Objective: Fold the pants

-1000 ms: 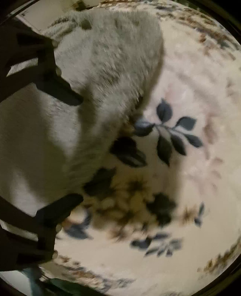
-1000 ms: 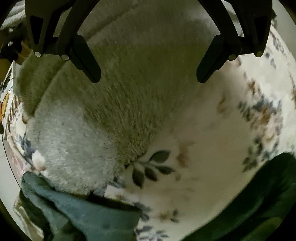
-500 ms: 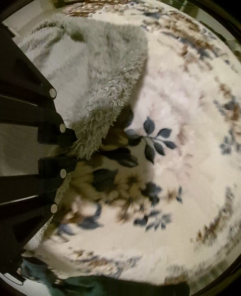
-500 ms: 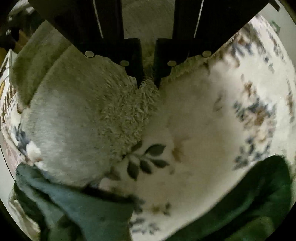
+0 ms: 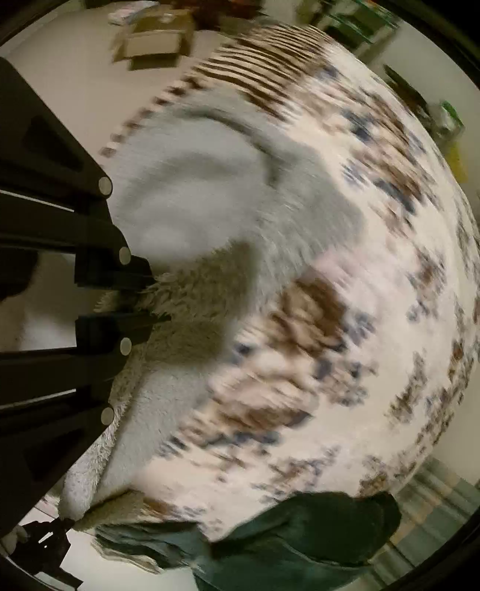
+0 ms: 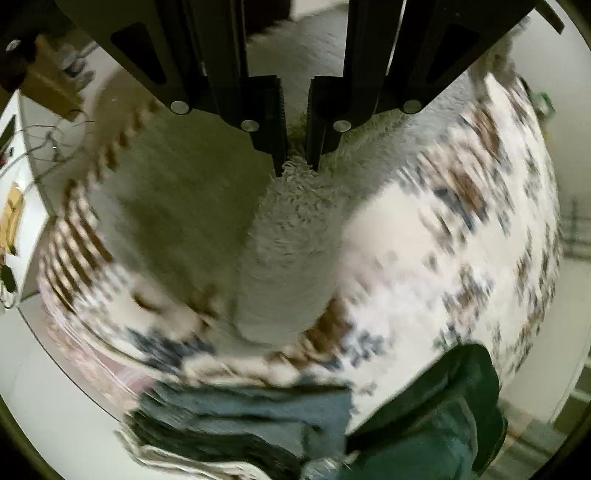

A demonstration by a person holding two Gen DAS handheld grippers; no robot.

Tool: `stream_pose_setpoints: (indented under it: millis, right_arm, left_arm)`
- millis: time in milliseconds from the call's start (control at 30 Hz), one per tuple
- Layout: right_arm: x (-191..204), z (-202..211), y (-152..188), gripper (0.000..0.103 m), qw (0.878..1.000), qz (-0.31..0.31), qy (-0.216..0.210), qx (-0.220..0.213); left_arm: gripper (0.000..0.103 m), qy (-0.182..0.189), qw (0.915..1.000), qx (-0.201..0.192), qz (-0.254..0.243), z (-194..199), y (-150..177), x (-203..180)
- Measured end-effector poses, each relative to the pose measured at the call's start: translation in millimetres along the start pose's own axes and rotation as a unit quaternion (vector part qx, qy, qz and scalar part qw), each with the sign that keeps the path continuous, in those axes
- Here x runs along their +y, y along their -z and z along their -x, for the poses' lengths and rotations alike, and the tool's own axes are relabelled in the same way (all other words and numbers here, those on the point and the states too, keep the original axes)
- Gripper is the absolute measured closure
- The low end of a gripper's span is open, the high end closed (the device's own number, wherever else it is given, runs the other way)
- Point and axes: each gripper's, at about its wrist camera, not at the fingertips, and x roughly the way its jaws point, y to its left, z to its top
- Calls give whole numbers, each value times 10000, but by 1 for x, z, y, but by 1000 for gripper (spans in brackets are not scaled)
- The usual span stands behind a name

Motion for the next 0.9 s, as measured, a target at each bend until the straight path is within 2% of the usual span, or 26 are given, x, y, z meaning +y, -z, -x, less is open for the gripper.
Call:
stream_pose_setpoints:
  millis: [167, 300, 367, 400, 433, 467, 500, 533, 567, 633, 733, 833, 900]
  right_arm:
    - [-65, -30, 55, 94, 9983, 196, 369, 399]
    - [-101, -62, 79, 96, 9944, 350, 785, 612]
    - [-116, -72, 84, 94, 9934, 303, 753, 811]
    - [-120, -72, 86, 82, 9928, 329, 753, 866]
    - [-123, -68, 86, 64, 9933, 346, 709, 845]
    - [-126, -59, 86, 56, 9946, 355, 645, 734]
    - [-128, -46, 86, 49, 9961, 396, 594, 528]
    - [-126, -35, 84, 43, 9968, 456, 563, 351]
    - [-126, -24, 81, 39, 9970, 511, 553, 166]
    - [-130, -7, 67, 31, 9973, 441, 561, -171]
    - [-160, -5, 27, 30, 9976, -206, 531, -381]
    - [-202, -20, -12, 30, 9922, -1106, 412, -398]
    - [-222, -33, -31, 30, 9892, -1384, 270, -400]
  left_arm:
    - [96, -247, 9980, 507, 288, -56, 76, 43]
    - [93, -435, 9973, 492, 335, -90, 98, 56]
    - [92, -312, 9978, 378, 437, -93, 99, 58]
    - [92, -241, 9980, 340, 483, -92, 98, 59]
    - [87, -211, 9980, 326, 500, -90, 97, 58]
    - [73, -280, 9981, 304, 464, -87, 96, 57]
    - [63, -335, 9983, 257, 402, -84, 95, 55]
    - [42, -376, 9985, 191, 339, -80, 94, 53]
    - [27, -415, 9987, 92, 281, -75, 92, 51]
    - [24, -530, 9984, -123, 153, -65, 89, 43]
    - [17, -585, 9978, -270, -138, -57, 83, 24]
    - [16, -578, 9969, -341, -409, -56, 83, -2]
    - [16, -659, 9944, -383, -726, -59, 87, -25]
